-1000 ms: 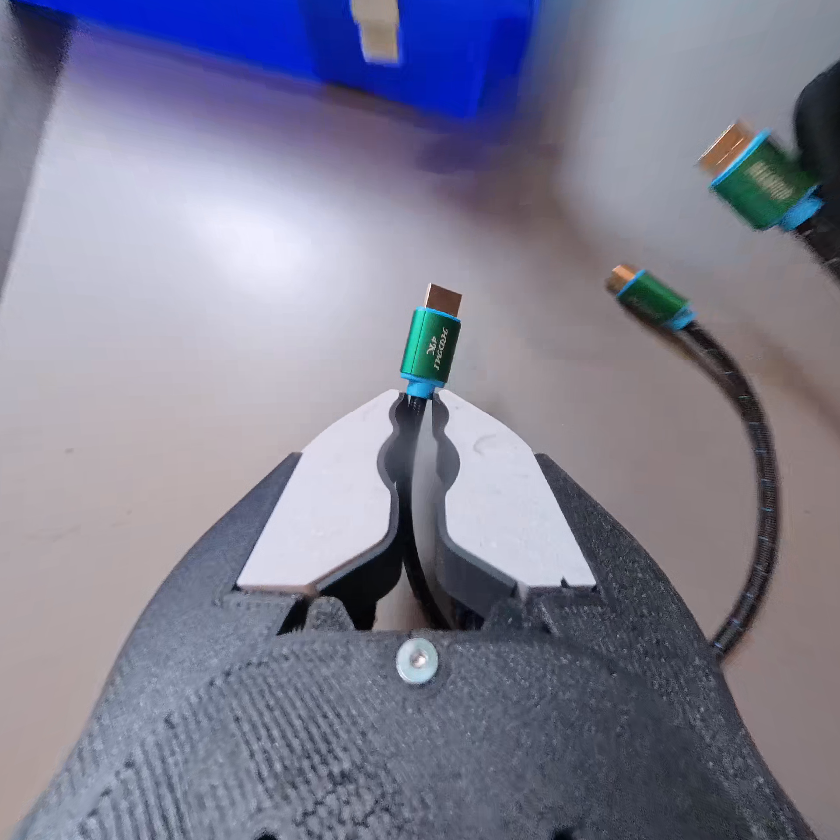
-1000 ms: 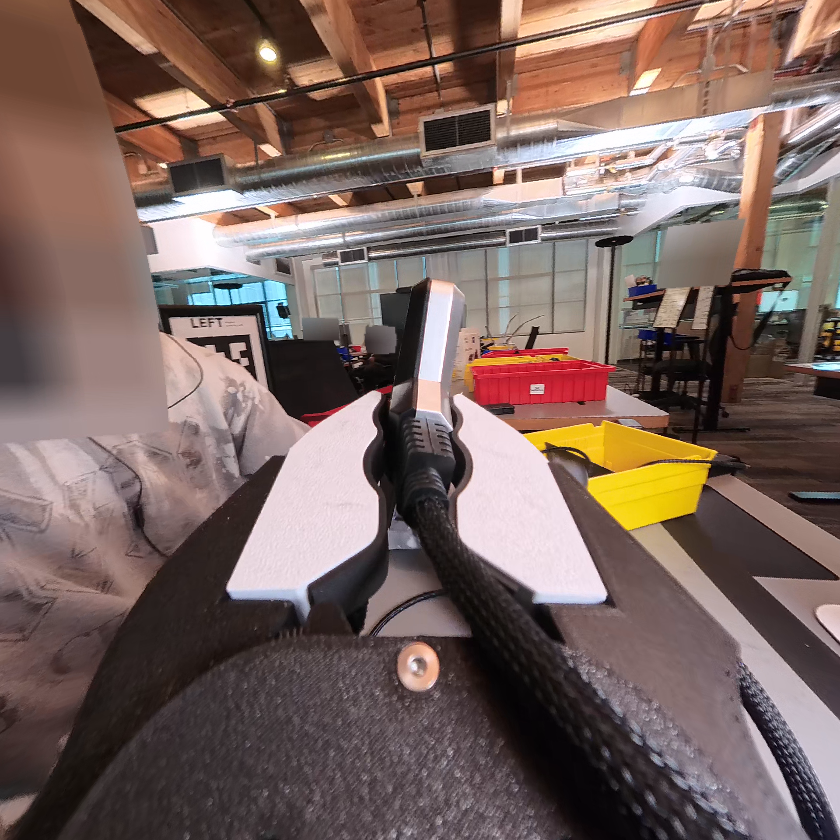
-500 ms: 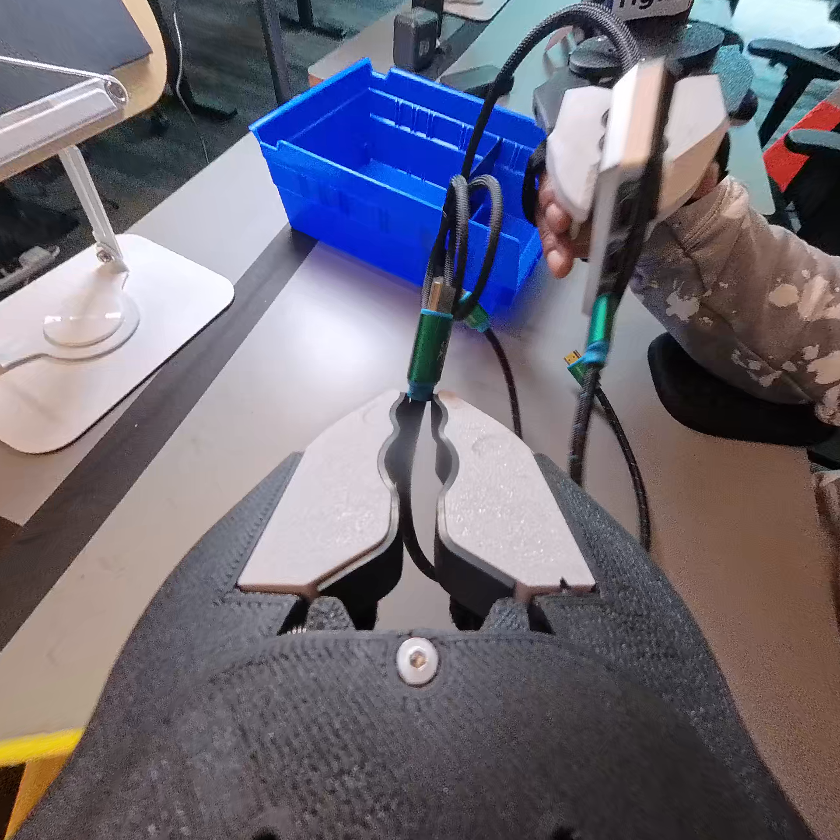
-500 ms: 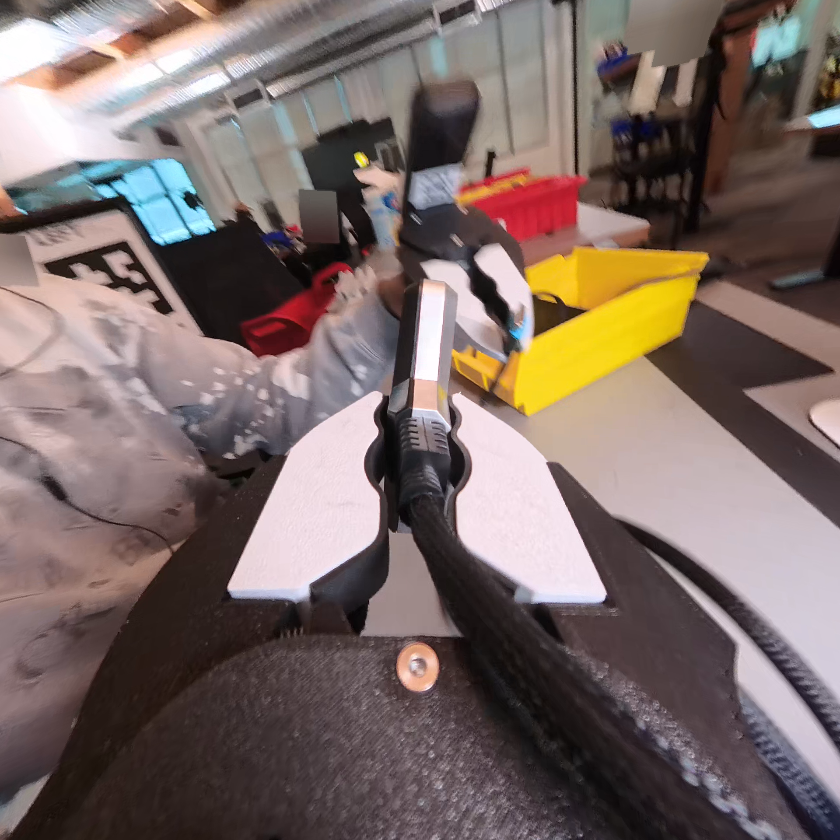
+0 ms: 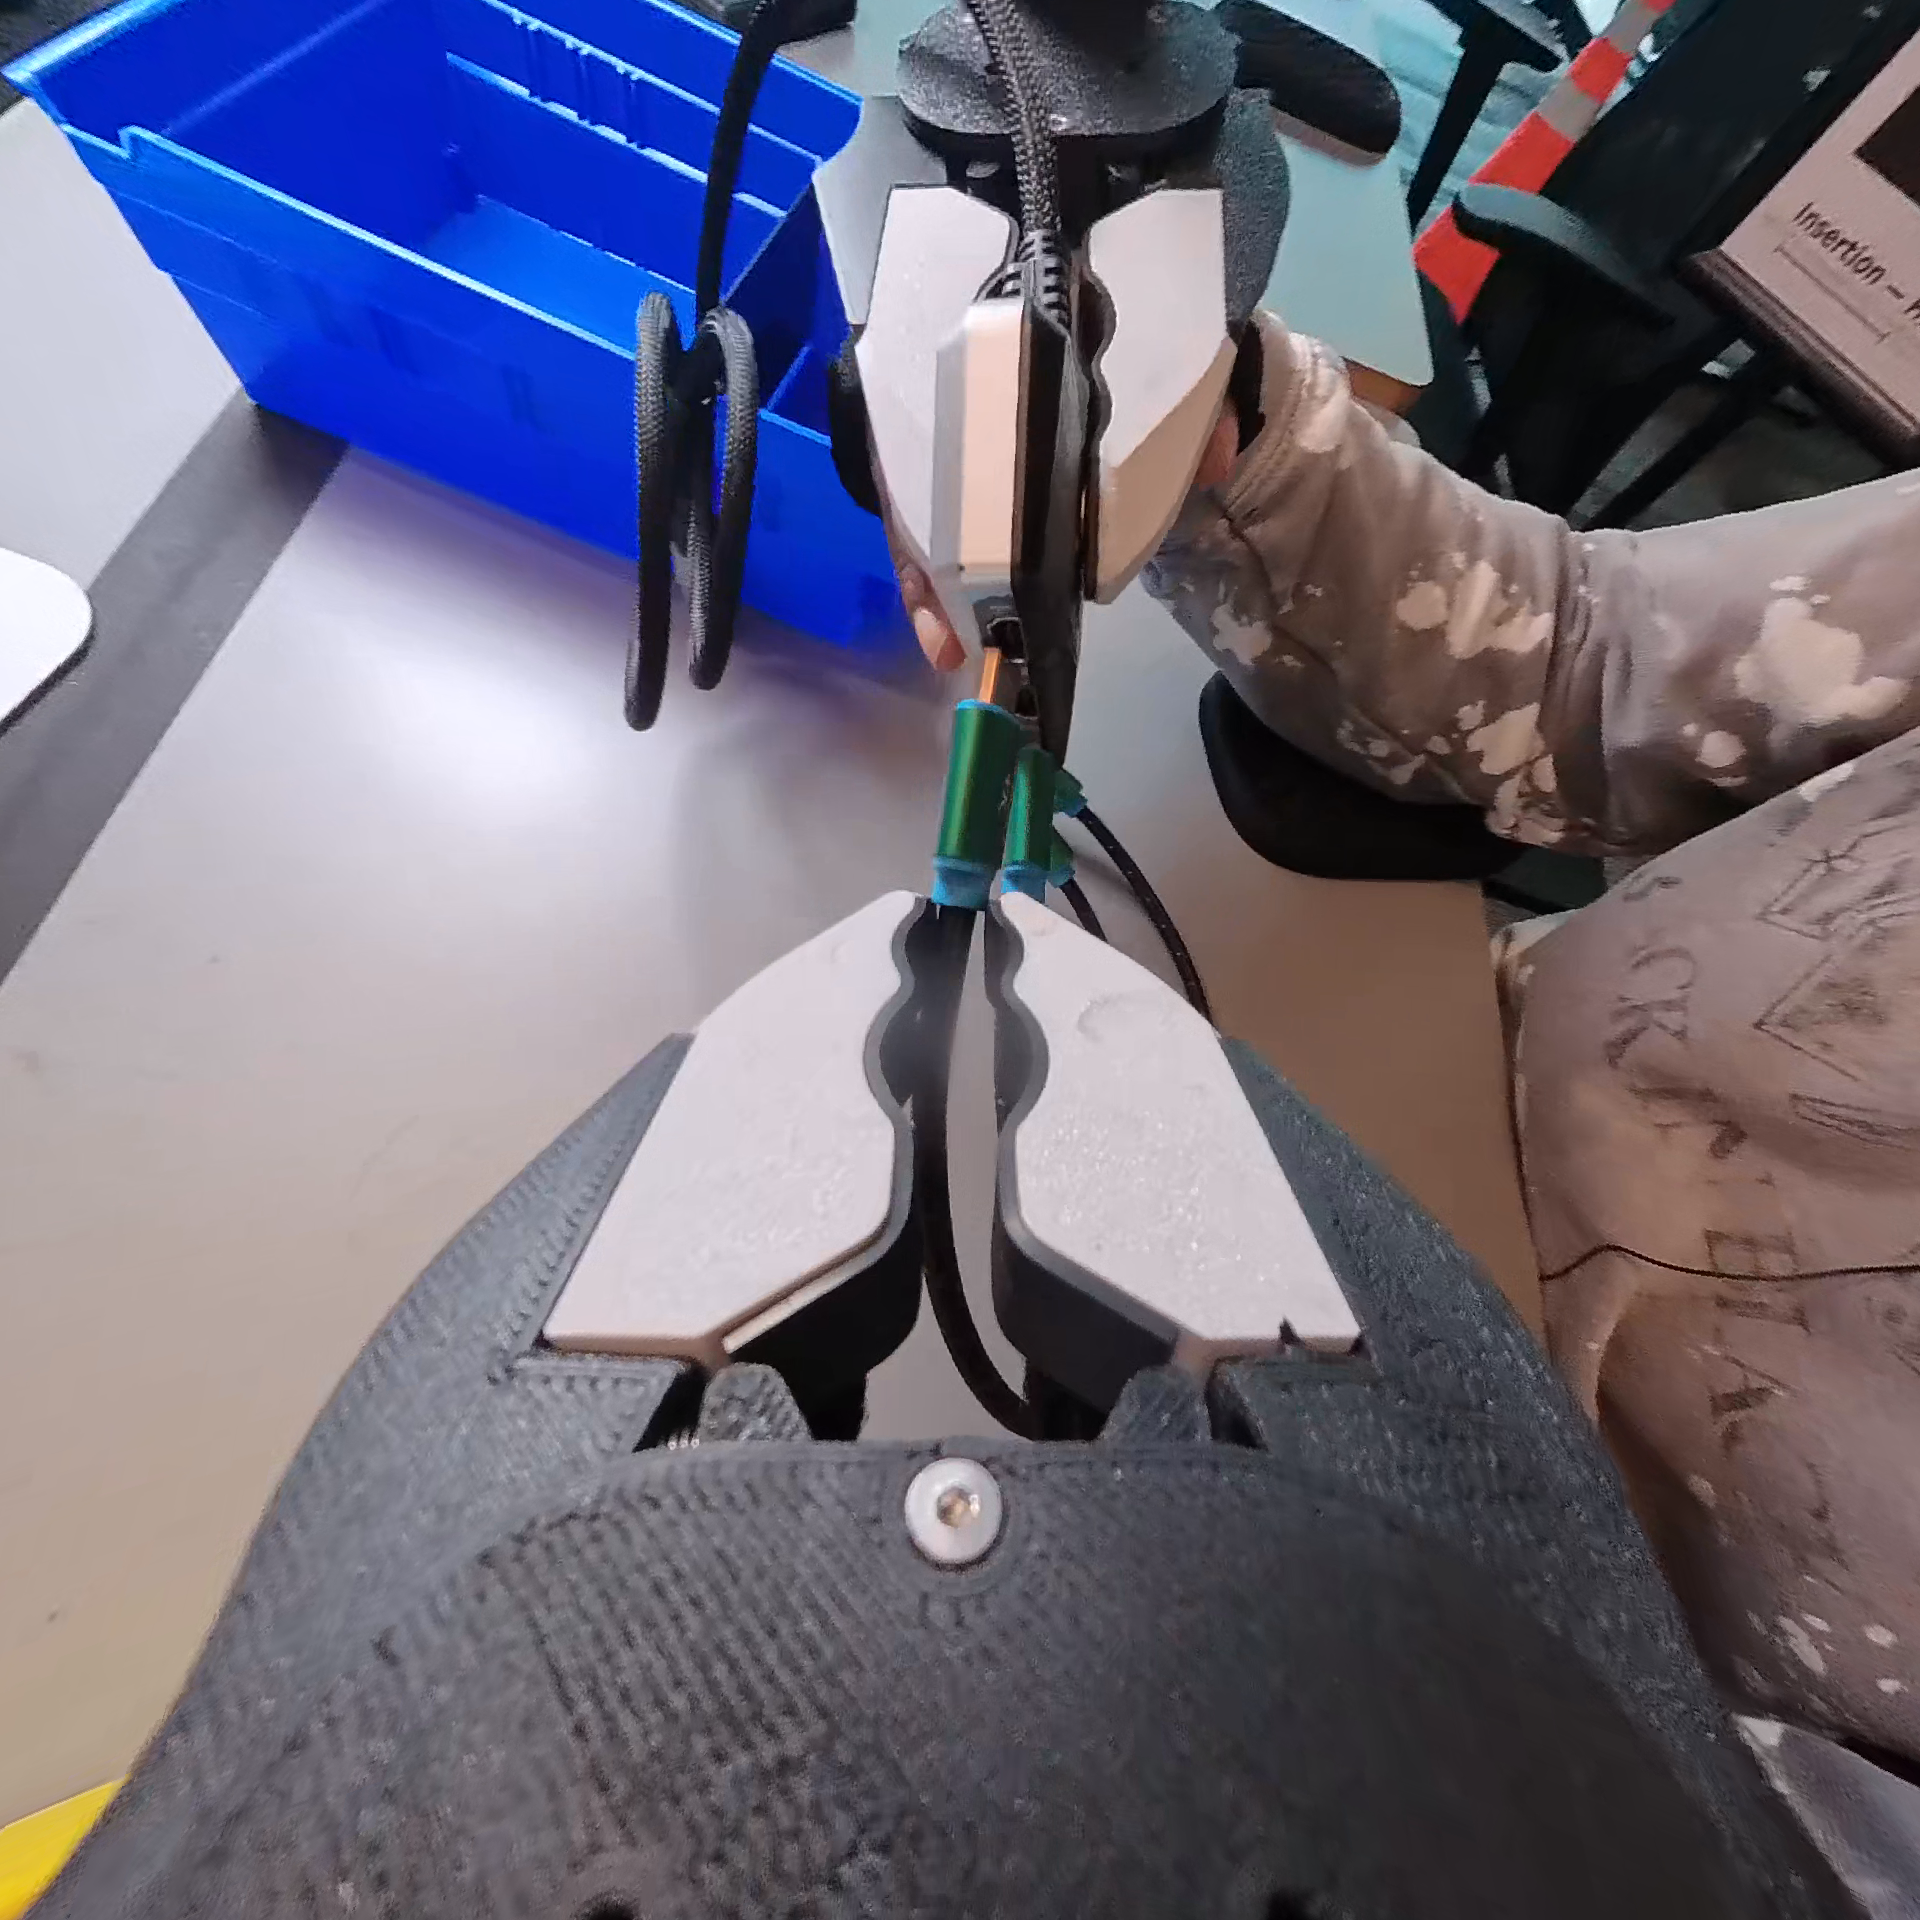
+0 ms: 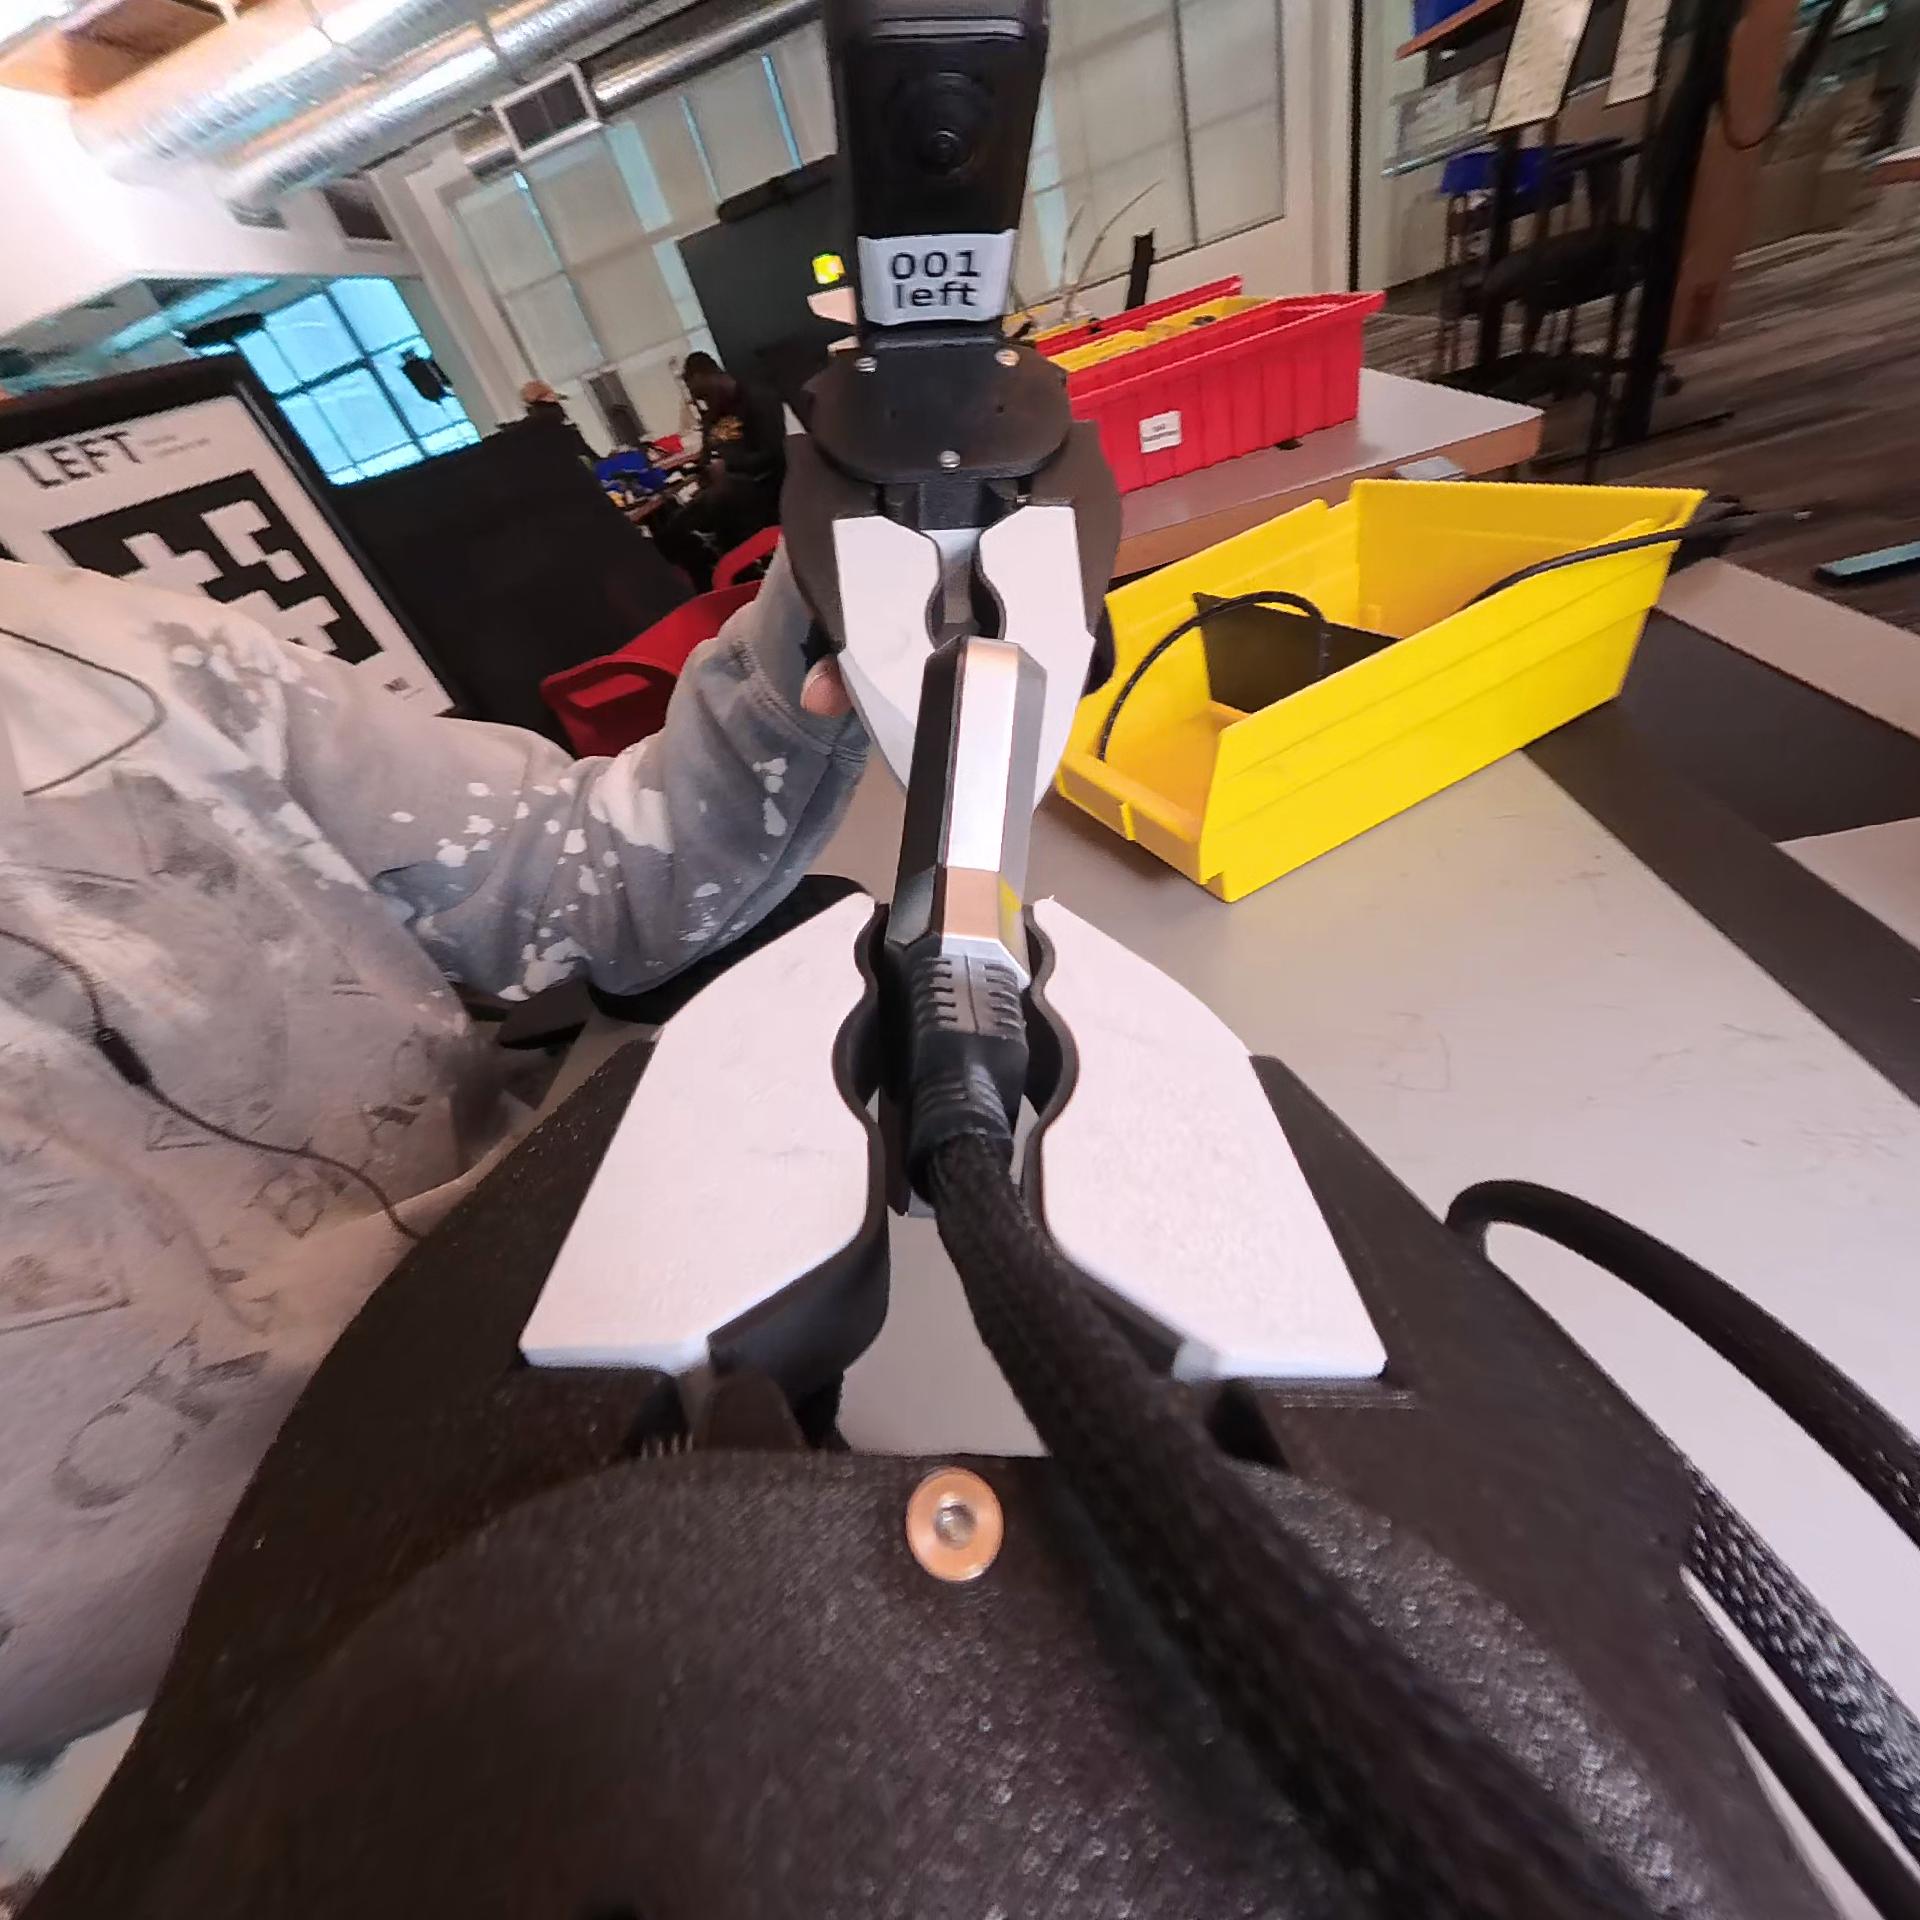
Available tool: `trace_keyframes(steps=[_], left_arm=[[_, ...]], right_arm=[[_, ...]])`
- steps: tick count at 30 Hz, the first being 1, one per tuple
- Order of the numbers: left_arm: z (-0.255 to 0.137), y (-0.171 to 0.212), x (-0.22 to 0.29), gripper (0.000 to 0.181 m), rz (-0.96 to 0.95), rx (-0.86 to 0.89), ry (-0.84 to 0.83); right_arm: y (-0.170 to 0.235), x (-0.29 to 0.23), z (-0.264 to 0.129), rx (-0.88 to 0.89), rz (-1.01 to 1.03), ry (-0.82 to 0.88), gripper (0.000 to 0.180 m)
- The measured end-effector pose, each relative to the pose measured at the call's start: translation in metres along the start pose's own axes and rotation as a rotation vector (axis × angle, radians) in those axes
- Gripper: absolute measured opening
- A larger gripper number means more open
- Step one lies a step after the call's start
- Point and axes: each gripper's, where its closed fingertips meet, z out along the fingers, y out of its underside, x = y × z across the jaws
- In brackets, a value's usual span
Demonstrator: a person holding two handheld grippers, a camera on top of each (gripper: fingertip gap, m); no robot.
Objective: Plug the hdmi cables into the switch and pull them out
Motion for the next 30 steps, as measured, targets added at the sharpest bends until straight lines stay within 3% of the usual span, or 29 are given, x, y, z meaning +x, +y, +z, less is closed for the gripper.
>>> trace_keyframes(steps=[4,30], left_arm=[[-0.001,-0.004,0.001,0.01,-0.033,0.031,0.025],[-0.007,-0.012,0.001,0.009,-0.078,0.11,0.067]], right_arm=[[0.003,-0.007,-0.001,-0.001,0.004,-0.053,0.022],[0.002,0.002,-0.006,0.02,0.001,-0.01,0.022]])
